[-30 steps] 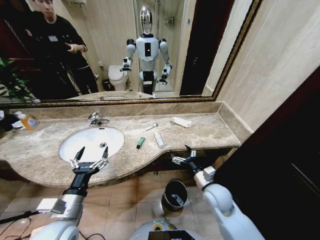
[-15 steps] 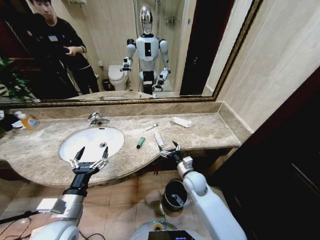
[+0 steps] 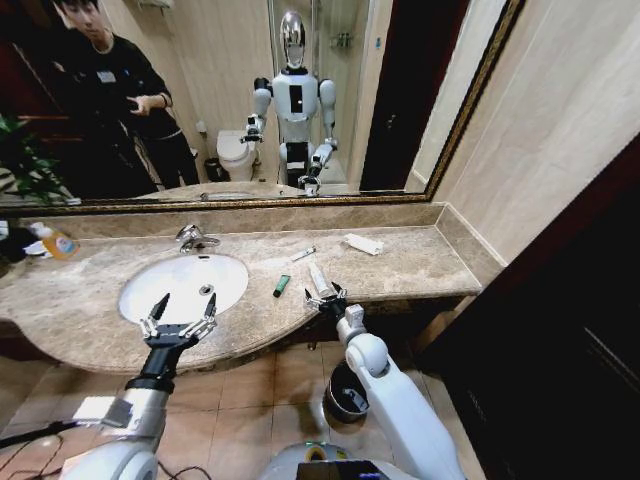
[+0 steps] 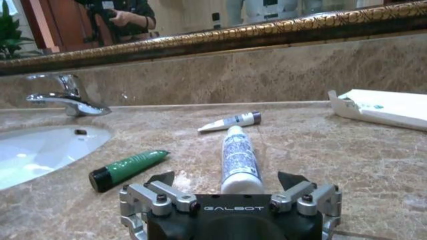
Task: Pick up the trash from the sink and place it in the trash bin.
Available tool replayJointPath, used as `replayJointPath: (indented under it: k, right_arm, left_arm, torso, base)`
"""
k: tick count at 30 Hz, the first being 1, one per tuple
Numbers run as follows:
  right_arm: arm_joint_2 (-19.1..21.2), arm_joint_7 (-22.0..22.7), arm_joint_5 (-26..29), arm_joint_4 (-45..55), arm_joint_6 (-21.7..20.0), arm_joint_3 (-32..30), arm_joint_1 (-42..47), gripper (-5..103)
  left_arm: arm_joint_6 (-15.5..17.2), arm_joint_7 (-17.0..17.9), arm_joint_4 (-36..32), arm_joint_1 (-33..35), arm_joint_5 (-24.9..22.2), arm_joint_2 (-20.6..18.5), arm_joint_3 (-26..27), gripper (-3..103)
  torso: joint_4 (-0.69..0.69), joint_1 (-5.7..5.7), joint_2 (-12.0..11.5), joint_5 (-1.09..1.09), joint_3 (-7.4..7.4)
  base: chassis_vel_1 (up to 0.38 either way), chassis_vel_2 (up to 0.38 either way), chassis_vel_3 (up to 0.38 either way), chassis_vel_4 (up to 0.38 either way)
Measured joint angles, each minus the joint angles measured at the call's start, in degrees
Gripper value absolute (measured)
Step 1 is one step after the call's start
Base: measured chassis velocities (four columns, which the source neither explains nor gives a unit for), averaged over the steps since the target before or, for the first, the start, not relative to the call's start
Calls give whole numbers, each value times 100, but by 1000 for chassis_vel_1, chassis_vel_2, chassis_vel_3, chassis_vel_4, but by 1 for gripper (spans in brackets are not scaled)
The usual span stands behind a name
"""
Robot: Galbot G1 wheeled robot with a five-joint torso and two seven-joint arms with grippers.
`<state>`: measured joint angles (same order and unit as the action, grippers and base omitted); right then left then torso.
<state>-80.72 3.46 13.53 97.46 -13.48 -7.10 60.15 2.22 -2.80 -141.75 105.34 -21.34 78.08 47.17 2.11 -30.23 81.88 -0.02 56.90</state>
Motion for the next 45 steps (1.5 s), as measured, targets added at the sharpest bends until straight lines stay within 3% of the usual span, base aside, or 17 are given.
replayJointPath:
  k: [5, 12, 14, 16, 17, 18, 23, 30, 38, 45]
  right_arm:
    - [0, -1, -8, -86, 33, 9, -27, 96]
    - [-1, 20, -22, -120, 47, 21, -105, 64]
    - [12, 20, -27, -123, 49, 23, -113, 64]
    - [36, 7, -58, -134, 71, 37, -115, 53]
    - [36, 7, -58, -134, 71, 37, -115, 53]
    - [41, -12, -89, -144, 94, 37, -114, 42]
    - [17, -34, -128, -158, 146, 31, -101, 31]
    - [152, -38, -133, 188, 193, 12, 15, 30]
    - [645, -321, 9, 979, 394, -361, 666, 30]
    - [1212, -680, 543, 1680, 605, -910, 1602, 30]
  left_arm:
    - [0, 0, 0, 0, 0, 0, 0, 100]
    - [0, 0, 0, 0, 0, 0, 0, 100]
    - [0, 0, 0, 0, 0, 0, 0, 100]
    - [0, 0, 0, 0, 0, 0, 0, 100]
    - [0, 0, 0, 0, 0, 0, 0, 100]
    - [0, 0, 0, 0, 0, 0, 0, 100]
    - [0, 0, 0, 0, 0, 0, 0, 100]
    - [0, 0, 0, 0, 0, 0, 0, 100]
    - [0, 0, 0, 0, 0, 0, 0, 100]
    - [0, 0, 0, 0, 0, 0, 0, 100]
  torso:
    - [0, 0, 0, 1, 0]
    - [0, 0, 0, 2, 0]
    - [0, 0, 0, 2, 0]
    - [0, 0, 0, 2, 0]
    - [0, 0, 0, 2, 0]
    - [0, 0, 0, 2, 0]
    - [0, 0, 0, 2, 0]
    - [0, 0, 0, 2, 0]
    - [0, 0, 0, 3, 0]
    - [0, 1, 0, 3, 0]
  base:
    - [0, 0, 0, 0]
    - [0, 0, 0, 0]
    - [0, 0, 0, 0]
    - [0, 0, 0, 0]
    - [0, 0, 0, 0]
    - [0, 0, 0, 0]
    - [0, 0, 0, 0]
    - [0, 0, 0, 0]
    - [0, 0, 0, 0]
    - [0, 0, 0, 0]
